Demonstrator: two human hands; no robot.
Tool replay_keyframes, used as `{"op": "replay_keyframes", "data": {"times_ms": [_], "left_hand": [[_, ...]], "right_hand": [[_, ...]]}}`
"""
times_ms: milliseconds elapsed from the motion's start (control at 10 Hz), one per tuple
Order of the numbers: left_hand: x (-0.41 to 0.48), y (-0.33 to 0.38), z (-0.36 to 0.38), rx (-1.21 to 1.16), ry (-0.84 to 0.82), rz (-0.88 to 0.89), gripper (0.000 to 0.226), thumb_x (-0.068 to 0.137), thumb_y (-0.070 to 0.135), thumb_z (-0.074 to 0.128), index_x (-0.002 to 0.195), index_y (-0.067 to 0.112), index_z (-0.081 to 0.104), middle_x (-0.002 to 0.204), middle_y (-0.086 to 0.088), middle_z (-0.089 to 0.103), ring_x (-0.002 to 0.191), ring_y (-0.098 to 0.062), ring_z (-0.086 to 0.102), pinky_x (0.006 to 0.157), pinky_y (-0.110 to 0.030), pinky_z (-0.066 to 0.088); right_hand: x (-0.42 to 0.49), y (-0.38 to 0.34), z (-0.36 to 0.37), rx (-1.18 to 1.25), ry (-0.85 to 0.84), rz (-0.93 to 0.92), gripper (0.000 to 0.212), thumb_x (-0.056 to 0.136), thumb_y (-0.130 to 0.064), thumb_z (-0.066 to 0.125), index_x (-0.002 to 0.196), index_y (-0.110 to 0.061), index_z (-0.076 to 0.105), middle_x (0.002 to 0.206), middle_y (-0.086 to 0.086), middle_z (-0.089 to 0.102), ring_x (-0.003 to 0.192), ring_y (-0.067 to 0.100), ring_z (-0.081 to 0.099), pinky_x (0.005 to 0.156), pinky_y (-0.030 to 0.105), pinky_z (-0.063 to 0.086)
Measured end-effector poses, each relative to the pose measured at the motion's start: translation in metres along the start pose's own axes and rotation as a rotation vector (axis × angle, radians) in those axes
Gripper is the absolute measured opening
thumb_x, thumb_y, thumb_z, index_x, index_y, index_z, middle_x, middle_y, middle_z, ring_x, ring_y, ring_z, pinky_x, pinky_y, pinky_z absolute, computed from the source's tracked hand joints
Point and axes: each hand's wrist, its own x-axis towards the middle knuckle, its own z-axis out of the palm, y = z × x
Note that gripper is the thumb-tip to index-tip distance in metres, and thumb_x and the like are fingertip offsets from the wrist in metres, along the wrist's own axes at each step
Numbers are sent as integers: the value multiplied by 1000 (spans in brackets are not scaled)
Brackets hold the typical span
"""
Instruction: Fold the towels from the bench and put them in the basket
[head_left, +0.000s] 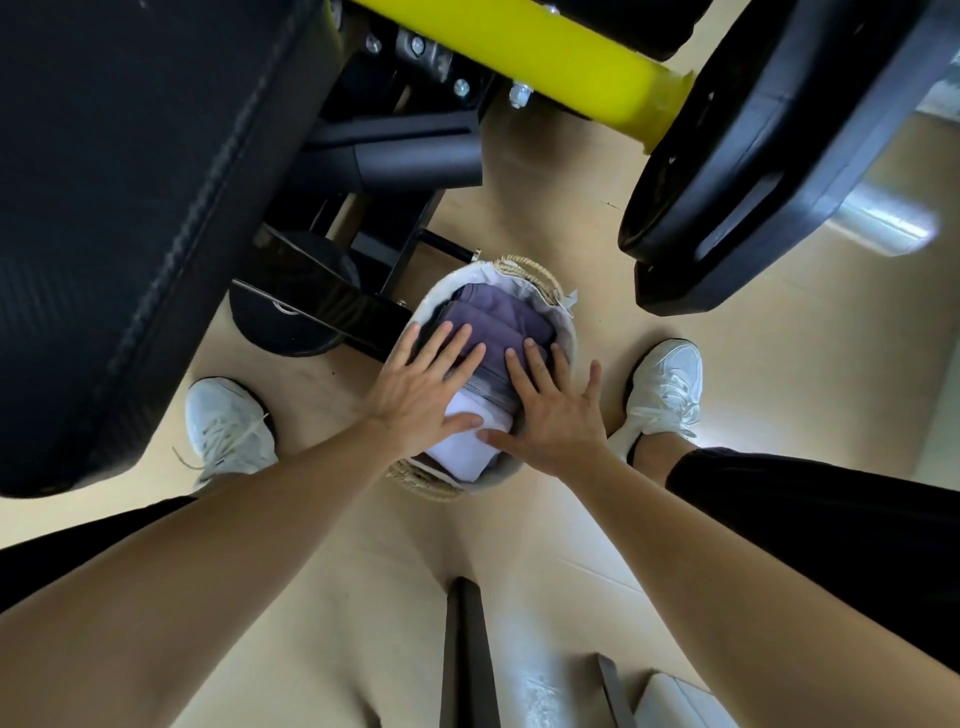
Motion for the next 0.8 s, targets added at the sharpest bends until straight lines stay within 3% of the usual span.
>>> {"op": "replay_keyframes", "data": {"times_ms": [100, 400, 600, 800], "left_hand": [[3, 4, 2, 15, 12, -43, 92, 93, 81, 13, 164, 24, 1, 173, -6, 2, 160, -26, 0, 127, -54, -3], [12, 9, -10, 19, -82, -89, 93, 88, 81, 1, 163, 26, -7, 172, -3, -8, 160, -24, -8, 126, -56, -5], [5, 8, -45, -86, -118, -98, 87, 91, 73, 8, 163, 25, 14, 173, -4, 8, 160, -26, 4, 127, -55, 0], [-14, 5, -70, -155, -63, -119, 69, 101, 57, 41, 159, 22, 30, 169, -5, 26, 157, -28, 18, 127, -47, 12]], "right_hand": [[8, -1, 3, -19, -46, 13, 108, 78, -90, 27, 159, -27, -5, 168, 4, 2, 153, 34, 8, 115, 67, 9], [22, -4, -20, -70, -169, -3, 108, 81, -83, 38, 158, -24, -8, 168, 8, -1, 152, 37, 10, 120, 56, 13], [8, -2, -46, -17, -108, -48, 95, 85, -72, 48, 158, -21, 14, 165, 8, 18, 147, 36, 24, 112, 50, 32], [-8, -1, -71, 3, -20, -49, 64, 89, -51, 55, 141, -17, 41, 144, 7, 44, 134, 33, 40, 98, 43, 42]]}}
